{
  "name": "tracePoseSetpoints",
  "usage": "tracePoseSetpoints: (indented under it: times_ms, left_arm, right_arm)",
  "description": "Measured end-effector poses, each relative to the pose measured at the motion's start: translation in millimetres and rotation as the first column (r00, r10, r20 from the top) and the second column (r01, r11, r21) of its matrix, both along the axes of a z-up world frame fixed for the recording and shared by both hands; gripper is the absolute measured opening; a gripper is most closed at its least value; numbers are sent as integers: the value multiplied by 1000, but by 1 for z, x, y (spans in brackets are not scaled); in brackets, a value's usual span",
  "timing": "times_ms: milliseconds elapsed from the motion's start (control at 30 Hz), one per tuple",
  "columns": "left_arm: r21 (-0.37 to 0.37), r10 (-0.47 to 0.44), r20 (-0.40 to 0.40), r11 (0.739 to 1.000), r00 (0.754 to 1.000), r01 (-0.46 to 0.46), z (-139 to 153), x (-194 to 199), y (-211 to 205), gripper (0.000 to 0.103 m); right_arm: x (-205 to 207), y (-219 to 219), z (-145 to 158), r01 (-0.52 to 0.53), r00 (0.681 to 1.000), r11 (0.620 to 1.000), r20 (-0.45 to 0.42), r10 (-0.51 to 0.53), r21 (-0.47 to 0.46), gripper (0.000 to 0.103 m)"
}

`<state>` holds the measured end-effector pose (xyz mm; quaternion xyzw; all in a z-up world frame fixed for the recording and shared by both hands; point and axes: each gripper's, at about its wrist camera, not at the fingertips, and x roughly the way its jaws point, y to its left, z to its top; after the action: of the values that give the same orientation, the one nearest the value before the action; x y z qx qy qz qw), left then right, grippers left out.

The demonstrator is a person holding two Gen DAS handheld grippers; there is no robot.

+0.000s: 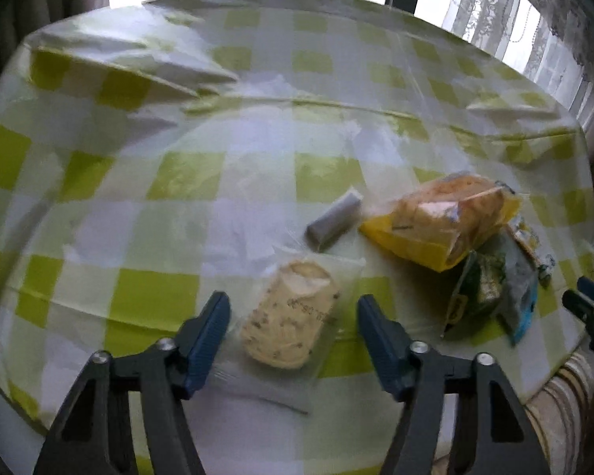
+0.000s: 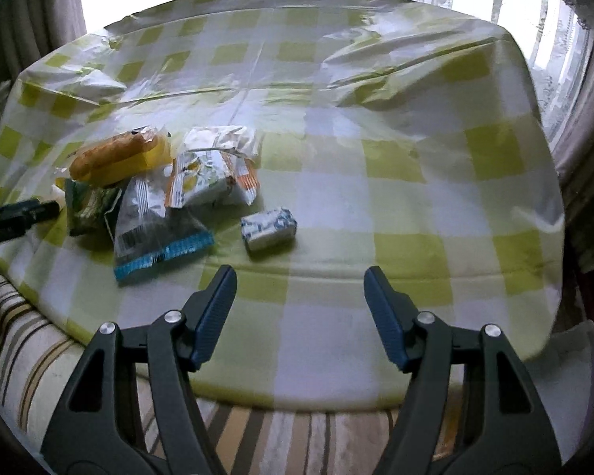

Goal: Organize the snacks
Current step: 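Grasp the small white-blue packet with the right tool while the left tool grasps the clear biscuit bag, then carry both snacks over the white box and open both tools to drop them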

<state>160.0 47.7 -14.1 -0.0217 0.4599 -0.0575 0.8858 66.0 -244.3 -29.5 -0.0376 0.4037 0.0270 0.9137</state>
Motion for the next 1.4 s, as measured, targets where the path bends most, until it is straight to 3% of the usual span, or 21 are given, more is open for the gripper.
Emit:
tracePoseSetpoints:
  times_ms: [100, 233, 333, 500, 667, 1400]
  left_arm:
    - [6, 2, 7, 1000, 1000, -2, 1, -2, 0, 45]
    - [16, -2, 19, 1000, 1000, 2, 1, -4, -1, 36]
    - [23, -6, 25, 1000, 1000, 5, 1, -4, -3, 36]
    - [10, -10, 32, 1000, 999, 10, 2, -5, -1, 36]
    - [1, -12, 37, 1000, 999, 12, 3, -5, 1, 36]
    - [-55, 9, 133, 998, 991, -2, 32, -47, -5, 36]
  right_arm:
    - [7, 4, -1, -20, 1000, 1000, 5, 20, 1, 70]
    - [19, 9, -3, -41, 999, 999, 1, 41, 4, 65]
    - [29, 11, -8, -54, 998, 998, -20, 55, 17, 57]
    - [40, 13, -12, -58, 998, 998, -35, 59, 31, 55]
    - [48, 17, -15, -59, 997, 998, -41, 60, 17, 41]
    - [-2, 5, 2, 9, 1000, 1000, 17, -9, 18, 40]
